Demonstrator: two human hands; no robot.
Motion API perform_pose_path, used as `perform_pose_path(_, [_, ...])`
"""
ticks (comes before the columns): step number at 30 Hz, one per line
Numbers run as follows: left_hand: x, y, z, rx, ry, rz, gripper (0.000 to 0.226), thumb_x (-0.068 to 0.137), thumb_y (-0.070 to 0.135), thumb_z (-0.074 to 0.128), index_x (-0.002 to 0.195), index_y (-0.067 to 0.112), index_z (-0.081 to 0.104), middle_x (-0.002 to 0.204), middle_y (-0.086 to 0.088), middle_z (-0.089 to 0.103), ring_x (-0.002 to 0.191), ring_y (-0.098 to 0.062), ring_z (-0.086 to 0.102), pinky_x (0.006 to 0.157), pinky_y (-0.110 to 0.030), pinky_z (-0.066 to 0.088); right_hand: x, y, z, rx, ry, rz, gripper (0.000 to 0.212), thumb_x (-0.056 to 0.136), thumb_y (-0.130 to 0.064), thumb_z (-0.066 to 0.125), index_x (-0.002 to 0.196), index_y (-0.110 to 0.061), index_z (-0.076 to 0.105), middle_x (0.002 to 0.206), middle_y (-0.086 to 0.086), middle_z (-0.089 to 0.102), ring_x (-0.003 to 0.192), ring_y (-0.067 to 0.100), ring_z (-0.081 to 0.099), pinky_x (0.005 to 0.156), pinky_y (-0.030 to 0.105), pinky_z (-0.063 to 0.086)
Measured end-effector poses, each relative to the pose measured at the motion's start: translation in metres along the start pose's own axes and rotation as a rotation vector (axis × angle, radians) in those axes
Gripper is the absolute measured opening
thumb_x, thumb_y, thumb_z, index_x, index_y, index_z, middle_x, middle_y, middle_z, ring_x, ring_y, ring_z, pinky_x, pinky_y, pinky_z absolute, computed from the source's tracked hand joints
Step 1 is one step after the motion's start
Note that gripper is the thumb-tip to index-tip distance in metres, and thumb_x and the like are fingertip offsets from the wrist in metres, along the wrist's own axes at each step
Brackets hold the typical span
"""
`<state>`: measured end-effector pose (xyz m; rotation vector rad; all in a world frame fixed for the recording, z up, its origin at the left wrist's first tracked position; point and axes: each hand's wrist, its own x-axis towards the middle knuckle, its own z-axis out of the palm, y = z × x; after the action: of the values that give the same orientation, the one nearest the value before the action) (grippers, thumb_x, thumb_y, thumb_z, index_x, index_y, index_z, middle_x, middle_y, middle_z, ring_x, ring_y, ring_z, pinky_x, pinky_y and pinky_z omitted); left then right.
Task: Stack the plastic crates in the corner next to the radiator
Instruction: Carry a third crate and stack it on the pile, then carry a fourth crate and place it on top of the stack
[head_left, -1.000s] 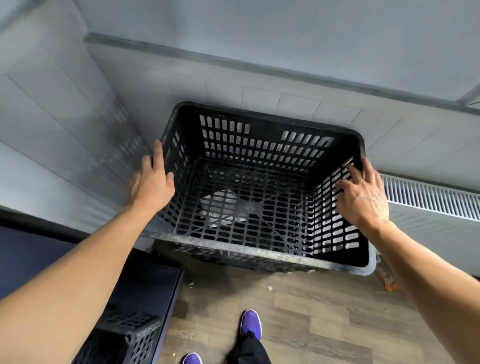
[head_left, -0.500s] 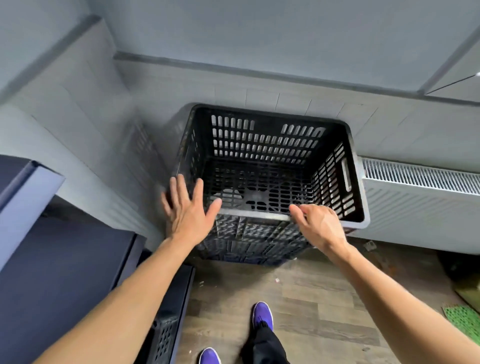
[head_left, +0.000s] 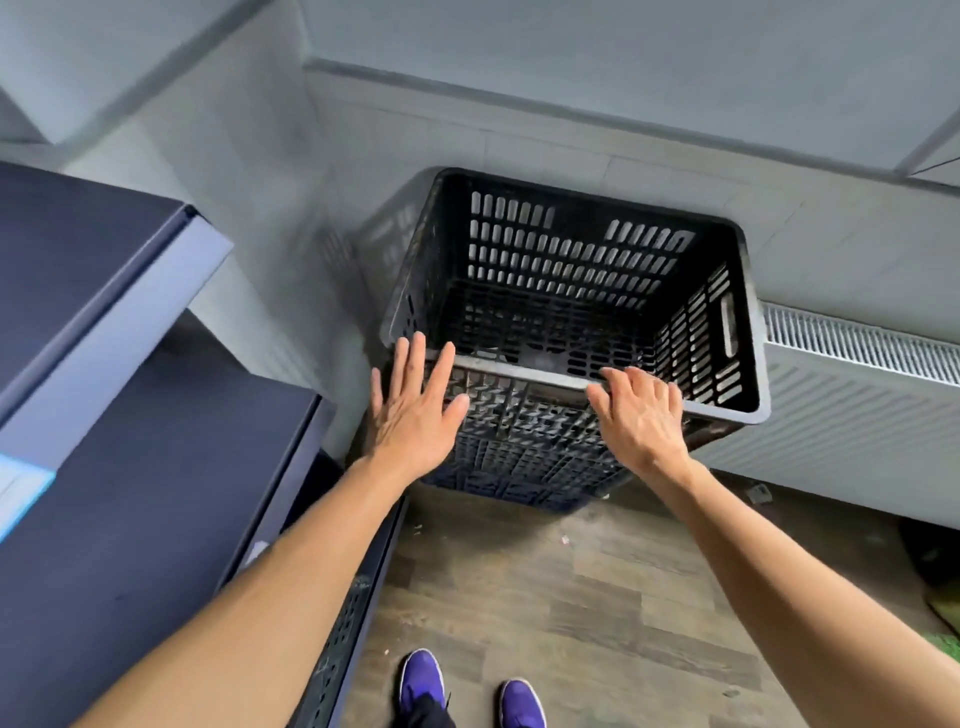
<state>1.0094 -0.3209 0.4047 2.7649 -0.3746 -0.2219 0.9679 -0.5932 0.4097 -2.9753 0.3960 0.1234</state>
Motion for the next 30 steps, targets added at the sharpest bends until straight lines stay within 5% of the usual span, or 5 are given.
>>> perform_pose_path(6, [-0.064, 0.010, 0.033, -0.170, -0.090, -0.136, 0.070, 0.100, 0.048, 0.036, 0.155, 0.036, -0.006, 0.161, 0.001, -0.026, 0.148, -0.019, -0.021, 0.119, -0.049, 0.006, -0.040, -0.019, 0.004, 0.057, 0.034, -0.241, 0.070, 0.096, -0.036, 0.049, 0.154, -0.010, 0.021, 0.162, 0.014, 0.018, 0.150, 0.031, 0.012, 0.123, 0.044, 0.011])
perform_pose_path(11, [-0.120, 0.014, 0.077, -0.244, -0.078, -0.314, 0.070, 0.099, 0.045, 0.042, 0.156, 0.030, 0.005, 0.163, -0.009, -0.004, 0.150, -0.029, -0.003, 0.117, -0.046, 0.019, -0.066, -0.037, 0.028, 0.108, 0.079, -0.512, 0.059, 0.083, -0.011, 0.056, 0.141, -0.007, 0.046, 0.152, 0.018, 0.039, 0.143, 0.035, 0.032, 0.115, 0.049, 0.031])
perform_pose_path(17, [-0.198, -0.007, 0.132, -0.249, -0.121, -0.535, 0.072, 0.097, 0.045, 0.046, 0.156, 0.028, 0.009, 0.162, -0.009, 0.008, 0.148, -0.027, 0.010, 0.117, -0.040, 0.019, -0.097, -0.056, 0.109, 0.162, -0.176, -0.640, 0.051, 0.081, -0.015, 0.047, 0.130, -0.006, 0.057, 0.132, 0.016, 0.059, 0.127, 0.036, 0.052, 0.105, 0.046, 0.044])
perform_pose_path(23, [-0.292, -0.052, 0.188, -0.193, -0.201, -0.770, 0.076, 0.096, 0.045, 0.048, 0.156, 0.023, 0.008, 0.159, -0.010, 0.017, 0.147, -0.028, 0.015, 0.116, -0.038, 0.021, -0.161, -0.088, 0.201, 0.159, -0.461, -0.788, 0.052, 0.080, -0.021, 0.064, 0.129, -0.008, 0.058, 0.124, 0.012, 0.062, 0.119, 0.033, 0.055, 0.098, 0.041, 0.049])
perform_pose_path(30, [-0.366, -0.116, 0.249, -0.203, -0.232, -0.970, 0.082, 0.093, 0.043, 0.054, 0.156, 0.026, 0.005, 0.159, -0.006, 0.017, 0.147, -0.025, 0.017, 0.116, -0.038, 0.026, -0.228, -0.129, 0.290, 0.126, -0.700, -0.923, 0.057, 0.087, -0.031, 0.055, 0.142, -0.018, 0.046, 0.140, 0.005, 0.052, 0.132, 0.027, 0.045, 0.108, 0.038, 0.040])
